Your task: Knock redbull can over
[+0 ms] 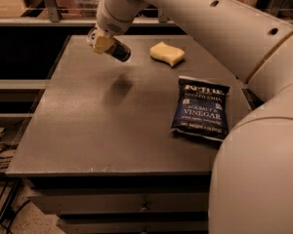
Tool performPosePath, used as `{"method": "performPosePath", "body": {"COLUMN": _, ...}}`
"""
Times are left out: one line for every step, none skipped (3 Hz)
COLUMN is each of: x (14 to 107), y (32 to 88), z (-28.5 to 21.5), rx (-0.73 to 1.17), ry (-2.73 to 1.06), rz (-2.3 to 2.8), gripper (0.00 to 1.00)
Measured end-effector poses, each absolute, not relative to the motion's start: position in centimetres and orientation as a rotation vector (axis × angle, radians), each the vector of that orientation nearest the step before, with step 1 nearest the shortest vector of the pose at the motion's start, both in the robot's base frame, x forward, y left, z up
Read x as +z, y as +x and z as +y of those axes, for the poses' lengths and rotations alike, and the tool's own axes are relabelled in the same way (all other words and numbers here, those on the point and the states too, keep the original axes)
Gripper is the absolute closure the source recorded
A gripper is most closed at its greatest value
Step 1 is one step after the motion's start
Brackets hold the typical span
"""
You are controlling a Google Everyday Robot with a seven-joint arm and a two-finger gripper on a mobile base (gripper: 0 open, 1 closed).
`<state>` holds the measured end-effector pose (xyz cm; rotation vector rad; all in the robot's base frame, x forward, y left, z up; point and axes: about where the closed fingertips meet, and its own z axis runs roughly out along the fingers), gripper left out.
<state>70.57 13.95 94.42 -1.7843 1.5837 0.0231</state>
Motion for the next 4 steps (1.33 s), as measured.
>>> {"method": "performPosePath", "body": {"x": 91.7, "y": 68.3, "z": 15.9, "rx": 0.092, "ry": -1.880, "rz": 1.578, "gripper": 0.35}}
{"method": "performPosePath", "body": {"x": 90.1, "y": 66.9, "z": 17.1, "rx": 0.239, "ry": -1.873, "rz": 1.590, "gripper": 0.13}}
{"method": "performPosePath", "body": {"x": 88.5, "y": 65.7, "z": 17.8, "rx": 0.486, "ry": -1.772, "rz": 1.619, "gripper": 0.00}}
{"method": "performPosePath", "body": {"x": 89.0, "y": 64.9, "z": 18.3, "rx": 0.558, "ry": -1.747, "rz": 1.619, "gripper": 0.00}}
